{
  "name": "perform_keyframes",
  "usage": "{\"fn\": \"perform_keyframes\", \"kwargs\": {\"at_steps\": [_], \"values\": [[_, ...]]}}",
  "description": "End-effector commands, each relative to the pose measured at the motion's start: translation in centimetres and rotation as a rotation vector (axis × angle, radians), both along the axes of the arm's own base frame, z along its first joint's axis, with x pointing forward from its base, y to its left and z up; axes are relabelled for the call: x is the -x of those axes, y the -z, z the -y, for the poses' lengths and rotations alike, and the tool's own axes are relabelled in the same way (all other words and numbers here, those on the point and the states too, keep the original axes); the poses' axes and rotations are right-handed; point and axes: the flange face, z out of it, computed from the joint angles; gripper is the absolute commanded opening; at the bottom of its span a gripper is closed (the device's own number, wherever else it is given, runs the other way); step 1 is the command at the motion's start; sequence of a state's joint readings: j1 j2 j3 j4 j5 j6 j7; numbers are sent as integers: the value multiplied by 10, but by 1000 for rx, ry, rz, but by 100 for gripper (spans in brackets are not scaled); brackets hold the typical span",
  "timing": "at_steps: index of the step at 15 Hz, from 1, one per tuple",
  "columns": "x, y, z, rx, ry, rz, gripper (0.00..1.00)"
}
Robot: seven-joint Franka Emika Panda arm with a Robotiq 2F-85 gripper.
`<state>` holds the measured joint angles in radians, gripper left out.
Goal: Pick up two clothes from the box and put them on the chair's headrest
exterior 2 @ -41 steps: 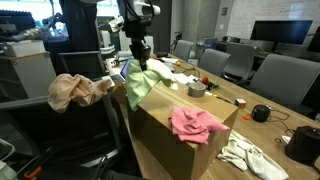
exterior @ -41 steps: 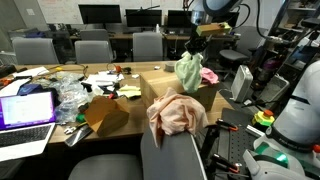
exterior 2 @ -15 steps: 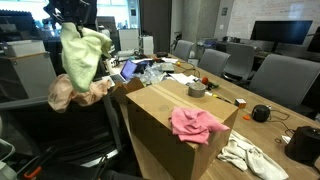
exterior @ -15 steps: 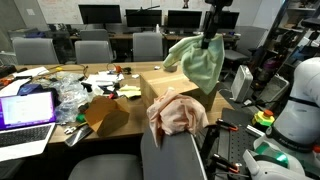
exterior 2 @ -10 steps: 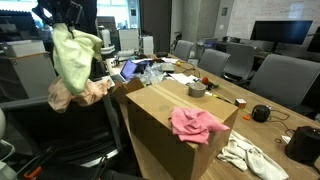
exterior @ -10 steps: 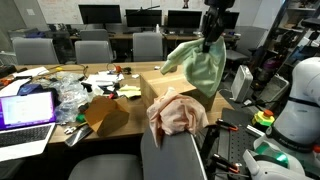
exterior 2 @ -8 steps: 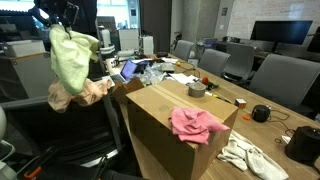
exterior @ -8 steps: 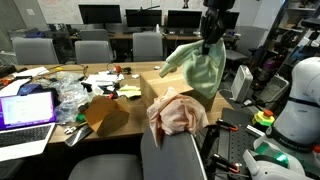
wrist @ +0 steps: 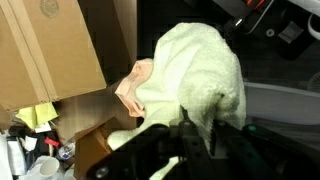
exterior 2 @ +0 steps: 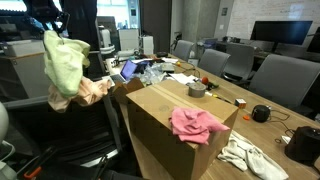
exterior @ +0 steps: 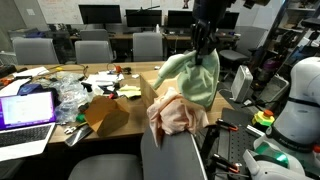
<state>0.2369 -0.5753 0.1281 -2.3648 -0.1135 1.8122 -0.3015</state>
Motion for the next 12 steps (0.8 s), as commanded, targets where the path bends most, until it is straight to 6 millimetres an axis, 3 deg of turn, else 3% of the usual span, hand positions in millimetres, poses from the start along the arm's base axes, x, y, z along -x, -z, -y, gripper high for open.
{"fn": "perform_keyframes", "kwargs": {"at_steps": [1,7,12], "values": [[-19,-2,-19,20,-51,16,3],[-43,10,-27,26,-52,10,3],[-57,35,-26,32,-30,-25,3]]}}
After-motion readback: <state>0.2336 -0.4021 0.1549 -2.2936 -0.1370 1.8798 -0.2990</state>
